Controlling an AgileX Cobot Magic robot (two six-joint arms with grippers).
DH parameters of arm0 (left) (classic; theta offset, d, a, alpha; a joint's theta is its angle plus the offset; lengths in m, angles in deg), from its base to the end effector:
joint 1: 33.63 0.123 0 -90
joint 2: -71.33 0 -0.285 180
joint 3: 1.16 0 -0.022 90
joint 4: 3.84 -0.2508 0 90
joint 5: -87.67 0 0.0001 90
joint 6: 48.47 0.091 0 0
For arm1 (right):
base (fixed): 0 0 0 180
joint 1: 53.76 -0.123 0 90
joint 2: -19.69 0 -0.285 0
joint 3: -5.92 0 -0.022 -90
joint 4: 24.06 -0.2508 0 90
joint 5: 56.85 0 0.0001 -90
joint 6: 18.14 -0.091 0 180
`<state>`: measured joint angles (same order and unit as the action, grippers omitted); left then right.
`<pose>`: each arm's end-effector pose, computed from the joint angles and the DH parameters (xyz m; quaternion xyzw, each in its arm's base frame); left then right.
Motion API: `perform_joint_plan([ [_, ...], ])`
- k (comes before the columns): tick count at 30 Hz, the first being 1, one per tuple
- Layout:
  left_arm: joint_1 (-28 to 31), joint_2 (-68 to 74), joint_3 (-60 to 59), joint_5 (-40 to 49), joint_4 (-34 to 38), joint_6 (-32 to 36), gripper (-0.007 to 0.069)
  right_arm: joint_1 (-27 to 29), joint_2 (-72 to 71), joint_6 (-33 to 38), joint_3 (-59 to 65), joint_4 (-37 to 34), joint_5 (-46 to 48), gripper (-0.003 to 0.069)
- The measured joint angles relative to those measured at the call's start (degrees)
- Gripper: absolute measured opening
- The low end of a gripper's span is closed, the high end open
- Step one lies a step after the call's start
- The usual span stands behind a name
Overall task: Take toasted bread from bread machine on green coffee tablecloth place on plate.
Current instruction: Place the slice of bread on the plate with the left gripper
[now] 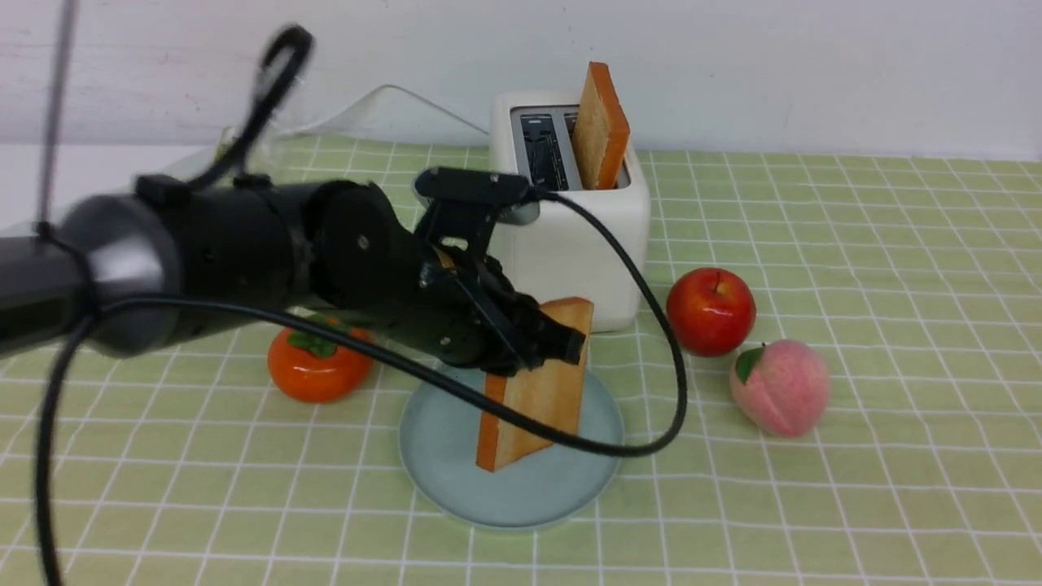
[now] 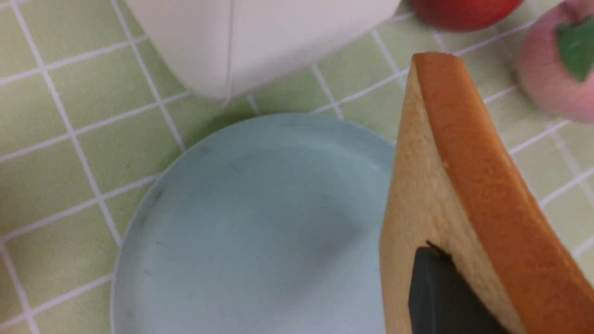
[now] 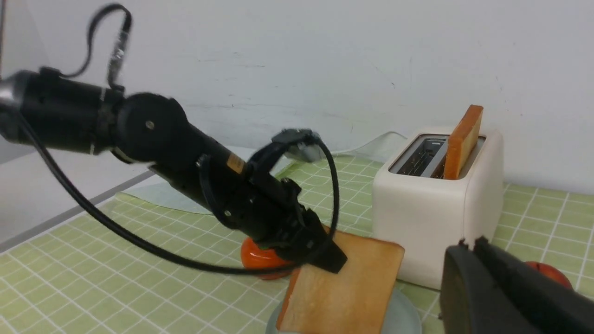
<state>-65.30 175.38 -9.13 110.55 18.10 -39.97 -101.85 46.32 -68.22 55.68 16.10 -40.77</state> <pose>0.3124 -0.2083 0.2639 0.1859 0.8974 -0.2084 0.3416 0.0611 0.0437 0.3329 -0.1607 0.6812 0.2965 0.6498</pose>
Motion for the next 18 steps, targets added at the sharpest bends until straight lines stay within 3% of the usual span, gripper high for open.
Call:
perform_joint_plan([
  [7, 0.0, 0.75, 0.0, 3.37, 1.16, -4.54, 0.0112, 0.0, 0.0, 0.0, 0.0, -0.11, -0.12, 0.0013],
  [18, 0.07, 5.6, 0.1, 0.1, 0.72, -7.92, 0.0122, 0.0, 0.0, -1.26, 0.0, -0.11, -0.17, 0.0015],
])
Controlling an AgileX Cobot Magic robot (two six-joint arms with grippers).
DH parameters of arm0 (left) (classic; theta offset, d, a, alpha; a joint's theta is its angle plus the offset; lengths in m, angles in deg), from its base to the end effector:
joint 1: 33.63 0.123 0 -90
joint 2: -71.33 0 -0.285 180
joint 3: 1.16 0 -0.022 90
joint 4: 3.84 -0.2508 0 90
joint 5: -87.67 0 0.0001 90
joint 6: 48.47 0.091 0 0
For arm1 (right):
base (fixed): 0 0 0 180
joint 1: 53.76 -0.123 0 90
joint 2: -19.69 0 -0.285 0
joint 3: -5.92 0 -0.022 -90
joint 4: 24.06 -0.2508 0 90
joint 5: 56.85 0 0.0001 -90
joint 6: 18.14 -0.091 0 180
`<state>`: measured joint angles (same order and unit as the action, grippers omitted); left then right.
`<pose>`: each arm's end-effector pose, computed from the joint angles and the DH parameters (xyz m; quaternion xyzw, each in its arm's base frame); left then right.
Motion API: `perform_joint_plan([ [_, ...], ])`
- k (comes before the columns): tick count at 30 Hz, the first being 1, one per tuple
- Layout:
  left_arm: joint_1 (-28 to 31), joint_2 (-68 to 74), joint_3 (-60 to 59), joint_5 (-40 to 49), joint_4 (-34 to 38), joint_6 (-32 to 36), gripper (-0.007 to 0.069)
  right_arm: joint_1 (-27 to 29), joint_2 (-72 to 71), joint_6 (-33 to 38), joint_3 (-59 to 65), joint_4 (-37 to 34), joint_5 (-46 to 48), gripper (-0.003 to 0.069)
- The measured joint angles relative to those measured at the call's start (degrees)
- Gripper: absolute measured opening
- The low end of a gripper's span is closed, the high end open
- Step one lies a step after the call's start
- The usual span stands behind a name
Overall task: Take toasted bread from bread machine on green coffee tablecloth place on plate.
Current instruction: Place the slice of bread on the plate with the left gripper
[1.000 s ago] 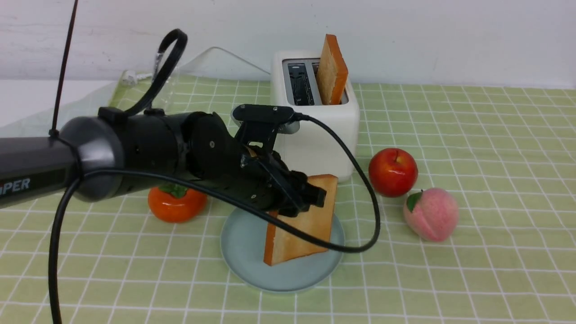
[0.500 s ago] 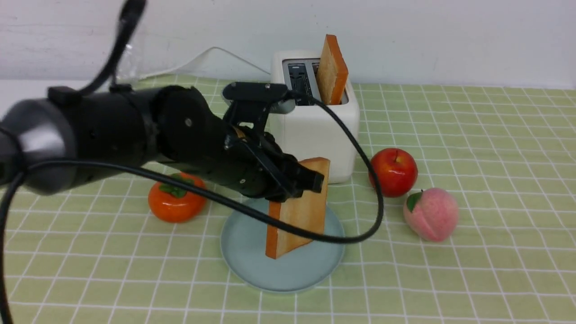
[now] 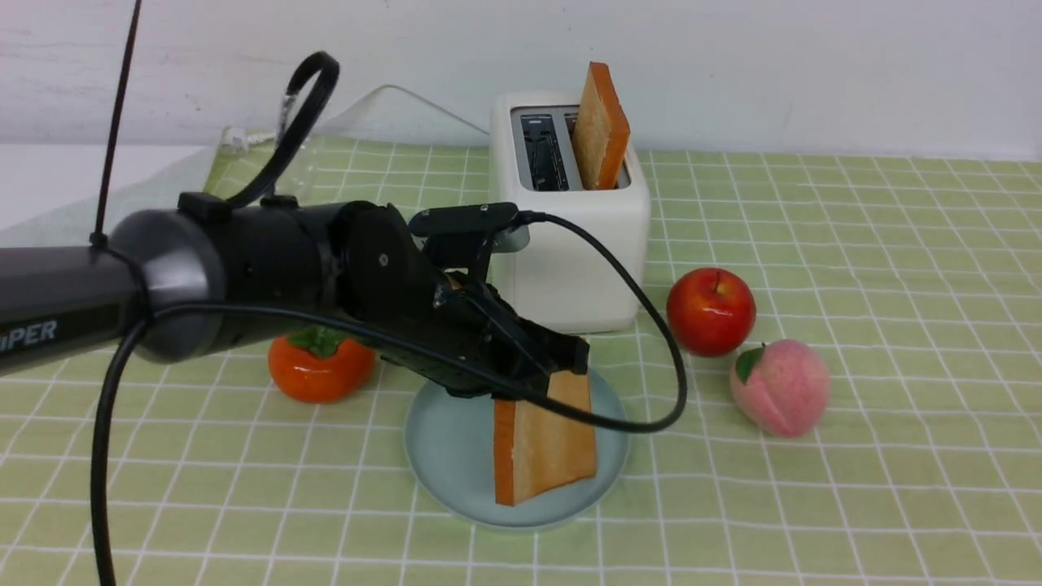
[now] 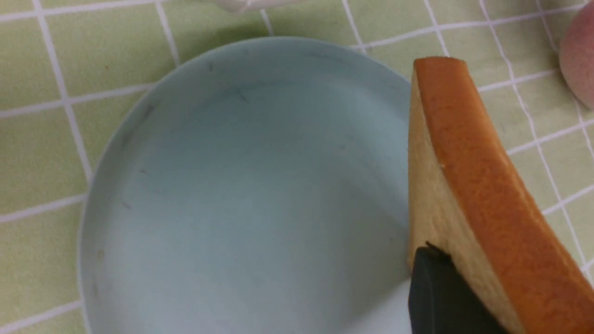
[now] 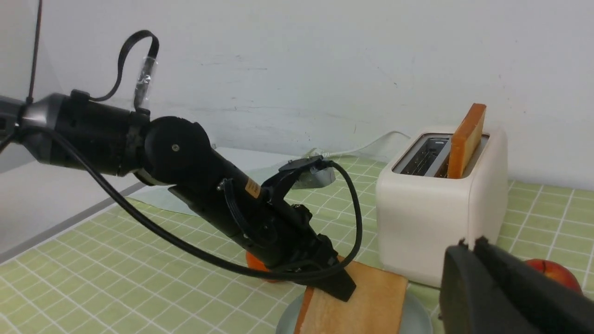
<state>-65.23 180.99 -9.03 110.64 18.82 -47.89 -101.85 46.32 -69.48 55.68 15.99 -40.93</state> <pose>0.3229 -0.2147 0.2271 0.1171 0.9267 -0.2170 0.2836 0.0610 0.0438 0.3331 -0.1531 0.6822 0.3052 0.6465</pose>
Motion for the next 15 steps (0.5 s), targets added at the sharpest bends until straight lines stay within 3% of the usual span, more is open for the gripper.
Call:
perform_joint_plan([
  [5, 0.0, 0.11, 0.0, -0.12, -3.24, -0.14, 0.0265, 0.0, 0.0, 0.01, 0.0, 0.0, 0.0, 0.0015],
  [10, 0.0, 0.56, 0.0, 1.27, -9.83, -0.14, 0.055, 0.0, 0.0, 0.01, 0.0, 0.0, 0.0, 0.0015],
  [13, -0.05, -0.14, 0.0, 1.32, -12.89, -0.14, 0.0624, 0.0, 0.0, 0.01, 0.0, 0.0, 0.0, 0.0015],
  [15, -0.05, -0.57, 0.0, 1.32, -13.85, -0.58, 0.0634, 0.0, 0.0, 0.01, 0.0, 0.0, 0.0, 0.0015],
])
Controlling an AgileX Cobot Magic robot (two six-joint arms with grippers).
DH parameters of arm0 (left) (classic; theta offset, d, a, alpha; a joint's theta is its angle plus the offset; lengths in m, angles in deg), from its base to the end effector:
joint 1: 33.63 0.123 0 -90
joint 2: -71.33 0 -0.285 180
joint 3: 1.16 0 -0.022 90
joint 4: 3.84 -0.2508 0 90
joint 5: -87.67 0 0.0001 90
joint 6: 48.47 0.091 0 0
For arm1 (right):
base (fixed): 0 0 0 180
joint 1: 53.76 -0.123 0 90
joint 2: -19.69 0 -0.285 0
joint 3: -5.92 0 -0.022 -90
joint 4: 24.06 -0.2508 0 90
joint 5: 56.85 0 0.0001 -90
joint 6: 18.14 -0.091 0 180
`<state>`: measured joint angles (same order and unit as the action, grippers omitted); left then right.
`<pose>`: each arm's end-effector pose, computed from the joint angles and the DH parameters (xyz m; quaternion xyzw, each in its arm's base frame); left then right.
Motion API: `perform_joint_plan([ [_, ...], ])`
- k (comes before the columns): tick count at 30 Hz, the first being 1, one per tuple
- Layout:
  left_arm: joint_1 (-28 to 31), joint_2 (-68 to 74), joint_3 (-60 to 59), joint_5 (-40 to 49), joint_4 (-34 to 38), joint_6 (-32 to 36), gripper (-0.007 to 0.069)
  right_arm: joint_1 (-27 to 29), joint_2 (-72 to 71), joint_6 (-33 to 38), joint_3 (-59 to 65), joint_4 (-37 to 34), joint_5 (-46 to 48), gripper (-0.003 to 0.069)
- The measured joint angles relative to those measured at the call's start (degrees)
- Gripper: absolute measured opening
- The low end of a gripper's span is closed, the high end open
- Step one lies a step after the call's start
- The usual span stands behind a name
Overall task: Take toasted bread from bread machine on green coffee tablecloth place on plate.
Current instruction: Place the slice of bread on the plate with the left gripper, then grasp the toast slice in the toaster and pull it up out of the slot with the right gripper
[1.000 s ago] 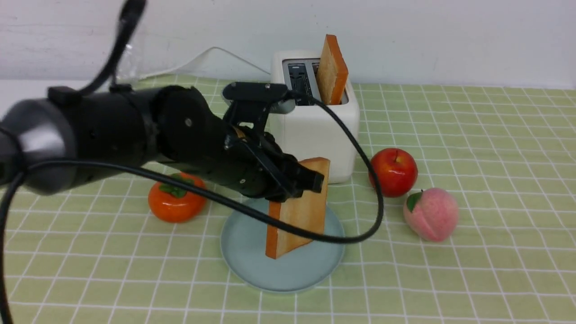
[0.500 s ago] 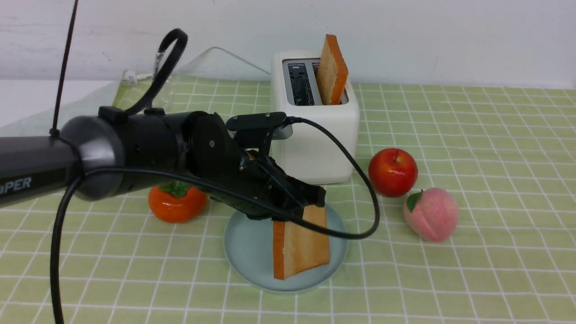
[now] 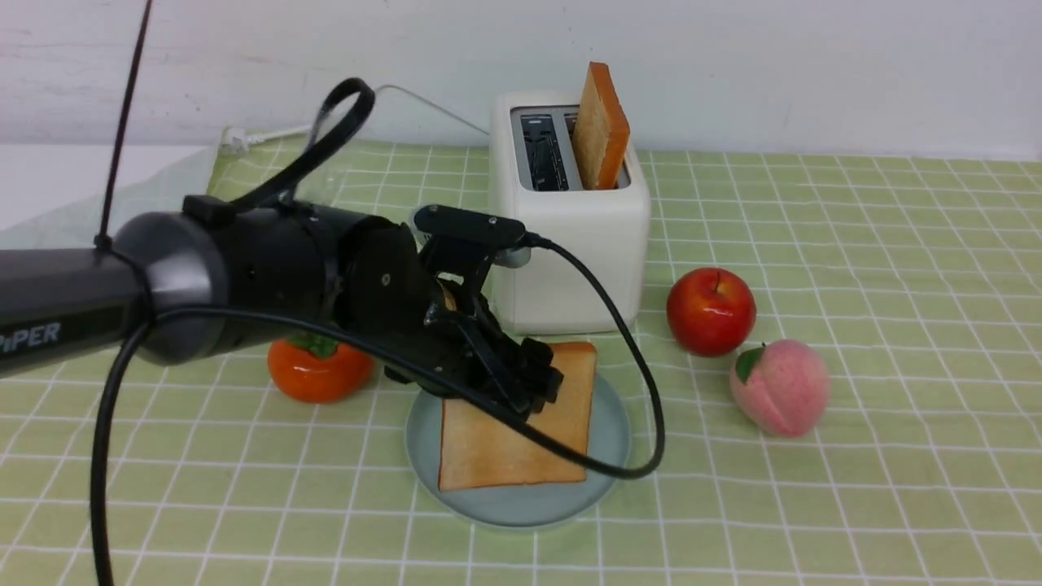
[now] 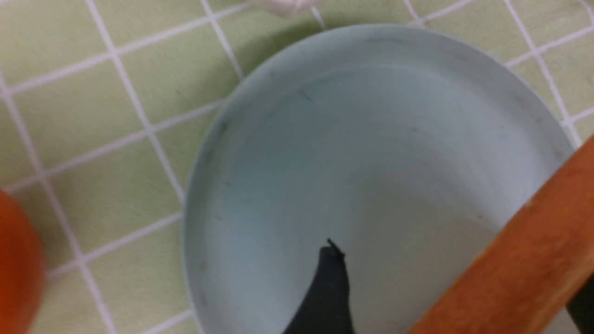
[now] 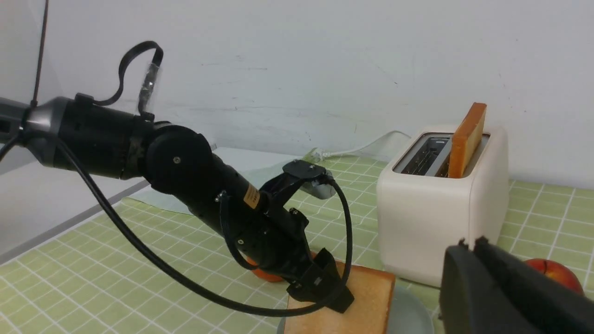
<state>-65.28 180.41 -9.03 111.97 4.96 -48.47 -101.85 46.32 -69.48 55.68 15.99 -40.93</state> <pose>0.3237 -0.2063 0.2276 0.2031 0.9201 -0.1412 0.3038 0.0610 0.0438 0.3331 -0.1531 0.6822 0.3052 0.6465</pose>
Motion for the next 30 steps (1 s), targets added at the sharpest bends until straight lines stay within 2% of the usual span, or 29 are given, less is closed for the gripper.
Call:
perform_joint_plan([
  [4, 0.0, -2.37, 0.0, 0.0, -3.6, -1.47, 0.0628, 0.0, 0.0, 0.0, 0.0, 0.0, 1.22, 0.0015],
  [7, 0.0, -4.58, 0.0, 0.0, -6.18, -2.33, 0.0588, 0.0, 0.0, 0.0, 0.0, -0.02, 3.05, 0.0015],
  [18, 0.0, -6.66, -0.05, 1.2, -9.76, -2.59, 0.053, 0.0, 0.0, 0.0, 0.0, -0.02, 3.51, 0.0018],
  [20, 0.0, -8.64, -0.05, 1.62, -9.22, -2.85, 0.0443, 0.0, 0.0, 0.0, 0.0, -0.02, 4.1, 0.0018],
  [21, 0.0, -10.38, -0.05, 2.32, -8.41, -3.26, 0.0354, 0.0, 0.0, 0.0, 0.0, -0.07, 4.87, 0.0018],
  [22, 0.0, -11.24, -0.1, 2.75, -7.89, -3.51, 0.0308, 0.0, 0.09, 0.0, -0.06, -0.31, 5.63, 0.0018],
  [23, 0.0, -12.81, -0.1, 3.59, -7.14, -3.81, 0.0223, 0.0, 0.25, 0.0, -0.24, -0.48, 7.01, 0.0018],
  [24, 0.0, -13.5, -0.1, 4.11, -6.84, -3.86, 0.0188, 0.0, 0.37, 0.0, -0.38, -0.48, 8.0, 0.0018],
  [25, 0.0, -16.8, -0.3, 5.47, -5.42, -3.98, 0.0046, 0.0, 1.29, 0.0, -1.33, -0.52, 11.01, 0.0018],
  [27, 0.0, -20.51, -1.21, 5.74, -4.21, -3.98, -0.0013, 0.0, 2.66, 0.0, -2.65, -0.7, 14.16, 0.0018],
  [30, 0.0, -27.43, -4.65, 4.53, -3.01, -3.98, -0.0013, 0.0, 6.09, 0.0, -4.88, -1.0, 17.04, 0.002],
])
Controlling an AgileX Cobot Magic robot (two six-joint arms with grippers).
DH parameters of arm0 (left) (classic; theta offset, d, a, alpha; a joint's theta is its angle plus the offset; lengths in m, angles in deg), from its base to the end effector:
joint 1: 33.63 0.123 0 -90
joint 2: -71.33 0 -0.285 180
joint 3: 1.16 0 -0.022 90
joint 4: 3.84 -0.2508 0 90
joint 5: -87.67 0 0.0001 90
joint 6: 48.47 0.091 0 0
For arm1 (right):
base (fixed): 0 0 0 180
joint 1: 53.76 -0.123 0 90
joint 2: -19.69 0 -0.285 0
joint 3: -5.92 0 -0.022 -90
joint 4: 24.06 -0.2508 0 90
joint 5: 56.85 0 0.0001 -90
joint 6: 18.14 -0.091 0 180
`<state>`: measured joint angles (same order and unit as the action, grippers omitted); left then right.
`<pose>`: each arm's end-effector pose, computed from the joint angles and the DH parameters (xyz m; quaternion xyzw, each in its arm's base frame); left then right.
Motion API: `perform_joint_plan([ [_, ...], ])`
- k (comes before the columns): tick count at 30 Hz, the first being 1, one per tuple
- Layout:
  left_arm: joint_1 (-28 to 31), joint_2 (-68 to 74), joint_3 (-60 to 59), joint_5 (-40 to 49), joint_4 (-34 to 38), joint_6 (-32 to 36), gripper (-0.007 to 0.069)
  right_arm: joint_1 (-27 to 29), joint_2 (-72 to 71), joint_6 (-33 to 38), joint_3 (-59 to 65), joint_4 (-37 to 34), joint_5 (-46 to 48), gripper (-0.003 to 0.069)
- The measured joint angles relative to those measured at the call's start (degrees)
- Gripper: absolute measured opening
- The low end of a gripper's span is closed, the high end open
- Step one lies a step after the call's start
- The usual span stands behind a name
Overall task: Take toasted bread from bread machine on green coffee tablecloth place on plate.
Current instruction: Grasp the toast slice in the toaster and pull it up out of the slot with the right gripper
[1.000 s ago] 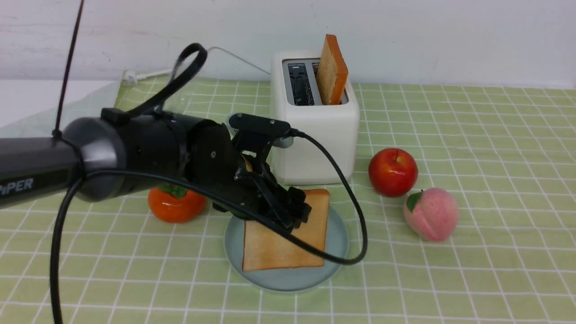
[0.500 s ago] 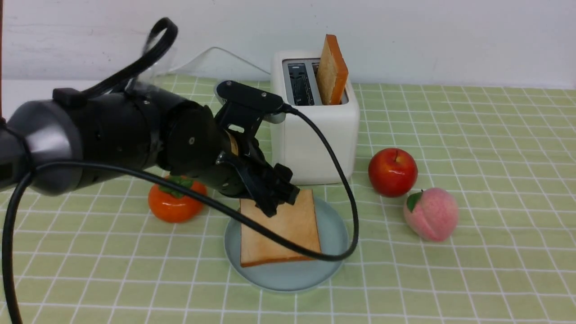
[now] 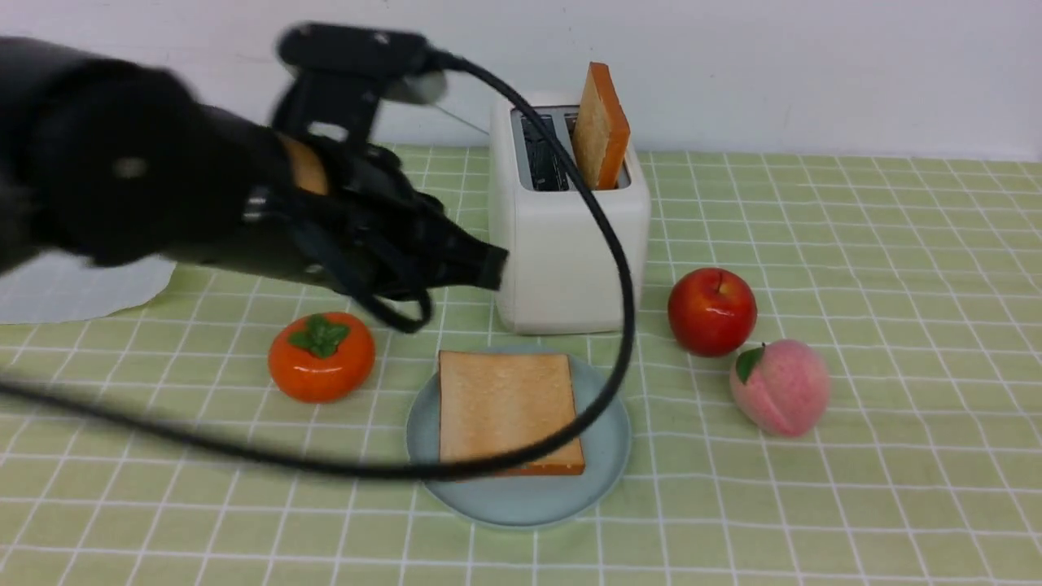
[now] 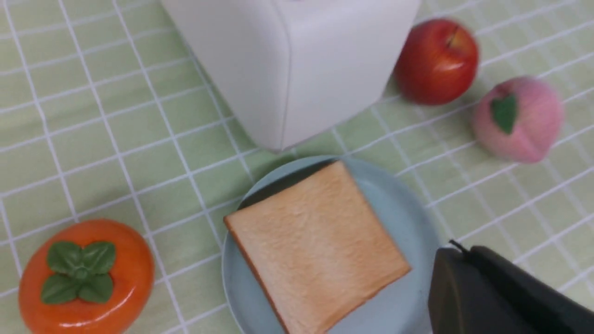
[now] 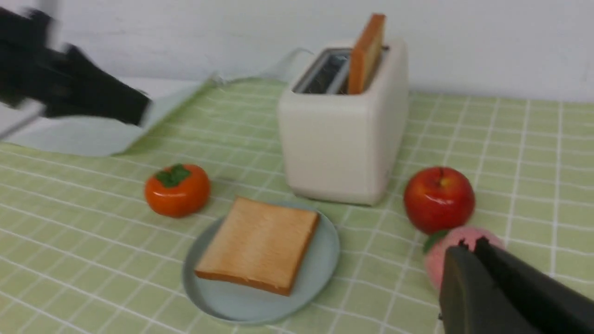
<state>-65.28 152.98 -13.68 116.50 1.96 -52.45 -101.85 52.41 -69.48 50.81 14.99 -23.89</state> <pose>0.2417 -0.1542 0.3593 0.1834 0.8588 -0.1863 0.4407 0.0789 0.0411 0.3311 -0.1049 0.7780 0.2095 0.5829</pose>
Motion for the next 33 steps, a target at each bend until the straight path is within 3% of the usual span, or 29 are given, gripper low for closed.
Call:
perform_joint_plan([
  [13, 0.0, -35.77, -26.88, -6.59, 1.02, 0.96, -0.0013, 0.76, 25.09, 0.39, -7.98, -2.76, 4.53, 0.0021],
  [20, 0.0, -51.07, -36.14, -8.06, 1.02, 1.31, -0.0013, 8.76, 37.44, 10.38, -19.15, -7.79, 3.96, 0.0021],
  [23, 0.0, -53.97, -39.0, -8.18, 1.02, 1.31, -0.0013, 14.63, 42.42, 19.37, -23.55, -16.04, 2.93, 0.0021],
  [26, 0.0, -54.43, -40.69, -8.23, 1.02, 1.31, -0.0013, 20.44, 47.98, 31.17, -28.1, -29.22, 2.73, 0.0021],
  [31, 0.0, -54.43, -41.86, -8.57, 0.96, 1.31, -0.0013, 25.87, 53.65, 47.22, -34.99, -47.91, 4.97, 0.0021],
  [33, 0.0, -54.43, -41.9, -8.62, 0.96, 1.31, -0.0013, 26.57, 54.49, 50.38, -35.95, -51.15, 5.06, 0.0022],
])
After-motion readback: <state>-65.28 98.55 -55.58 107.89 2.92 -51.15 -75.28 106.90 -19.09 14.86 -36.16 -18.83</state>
